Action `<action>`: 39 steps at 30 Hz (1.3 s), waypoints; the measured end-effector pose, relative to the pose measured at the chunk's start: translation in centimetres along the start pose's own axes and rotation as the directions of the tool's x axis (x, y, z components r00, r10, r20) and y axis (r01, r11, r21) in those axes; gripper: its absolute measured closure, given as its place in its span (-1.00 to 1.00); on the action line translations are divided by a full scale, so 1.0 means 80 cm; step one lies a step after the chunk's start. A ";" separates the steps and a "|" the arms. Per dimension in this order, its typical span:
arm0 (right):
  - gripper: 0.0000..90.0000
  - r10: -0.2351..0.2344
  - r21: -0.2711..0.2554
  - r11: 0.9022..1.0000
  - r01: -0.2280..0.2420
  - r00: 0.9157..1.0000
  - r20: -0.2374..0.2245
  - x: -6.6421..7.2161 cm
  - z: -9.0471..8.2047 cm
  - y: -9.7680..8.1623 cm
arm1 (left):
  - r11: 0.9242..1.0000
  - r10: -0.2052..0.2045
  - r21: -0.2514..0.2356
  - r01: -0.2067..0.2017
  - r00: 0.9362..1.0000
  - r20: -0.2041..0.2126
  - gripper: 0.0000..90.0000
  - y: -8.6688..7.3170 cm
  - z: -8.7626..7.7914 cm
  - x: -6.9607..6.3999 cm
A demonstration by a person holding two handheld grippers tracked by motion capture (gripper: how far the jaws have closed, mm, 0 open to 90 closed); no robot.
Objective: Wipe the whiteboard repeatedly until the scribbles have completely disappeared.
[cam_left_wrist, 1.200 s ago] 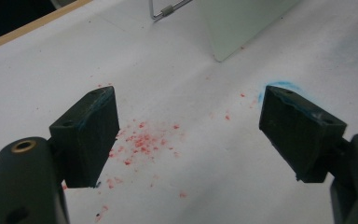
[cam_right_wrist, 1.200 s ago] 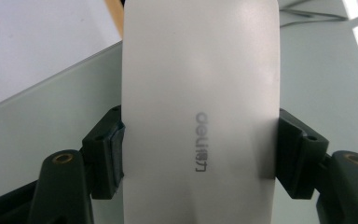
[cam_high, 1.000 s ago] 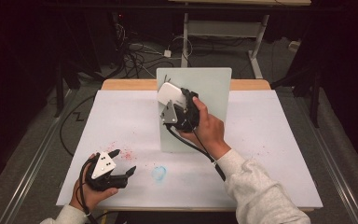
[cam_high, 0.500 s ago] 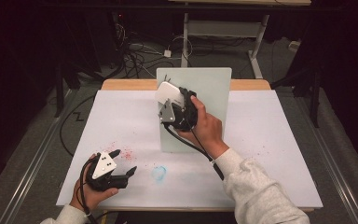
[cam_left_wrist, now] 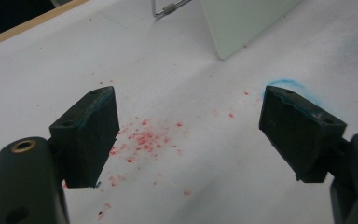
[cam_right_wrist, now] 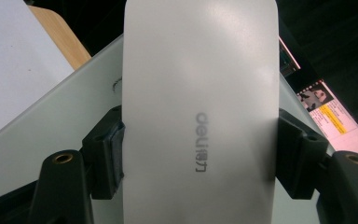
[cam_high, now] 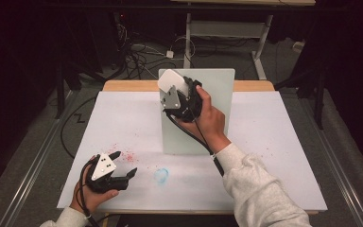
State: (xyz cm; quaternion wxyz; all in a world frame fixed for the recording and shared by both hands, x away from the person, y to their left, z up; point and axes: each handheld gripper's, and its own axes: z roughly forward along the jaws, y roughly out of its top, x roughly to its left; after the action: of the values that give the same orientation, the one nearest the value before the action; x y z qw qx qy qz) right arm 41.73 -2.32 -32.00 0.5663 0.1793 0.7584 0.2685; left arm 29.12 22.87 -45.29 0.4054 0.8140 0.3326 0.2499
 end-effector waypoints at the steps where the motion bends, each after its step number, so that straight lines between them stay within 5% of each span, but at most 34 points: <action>1: -0.31 -0.001 0.000 1.000 0.001 1.000 -0.003 0.002 0.000 -0.001 | 1.000 0.001 -0.001 -0.001 1.000 0.000 -0.57 0.000 0.000 -0.001; 10: -0.31 -0.123 0.027 0.992 0.124 0.991 -0.042 0.033 -0.004 -0.012 | 1.000 0.004 0.005 -0.004 1.000 0.000 -0.57 0.000 0.000 -0.001; 22: -0.31 0.025 0.011 1.000 -0.025 1.000 0.000 -0.012 0.000 0.003 | 1.000 -0.002 0.006 0.002 1.000 0.005 -0.57 -0.001 0.001 0.000; 31: -0.31 -0.085 0.033 0.996 0.087 0.995 -0.043 0.013 -0.004 -0.009 | 1.000 -0.002 0.003 0.002 1.000 0.006 -0.57 0.000 0.002 -0.001; 36: -0.31 0.004 0.023 1.000 -0.004 1.000 -0.024 -0.013 -0.001 -0.003 | 1.000 0.003 0.007 -0.003 1.000 0.004 -0.57 -0.001 0.001 -0.001; 39: -0.31 0.007 0.022 1.000 -0.007 1.000 0.004 -0.018 -0.001 0.000 | 1.000 -0.001 0.008 0.001 1.000 0.006 -0.57 -0.002 0.001 0.000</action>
State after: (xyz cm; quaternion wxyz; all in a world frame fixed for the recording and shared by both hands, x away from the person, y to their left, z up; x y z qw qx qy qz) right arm 42.08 -3.15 -30.91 0.5647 0.1888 0.7596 0.2617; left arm 29.14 22.93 -45.43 0.4033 0.8162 0.3327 0.2459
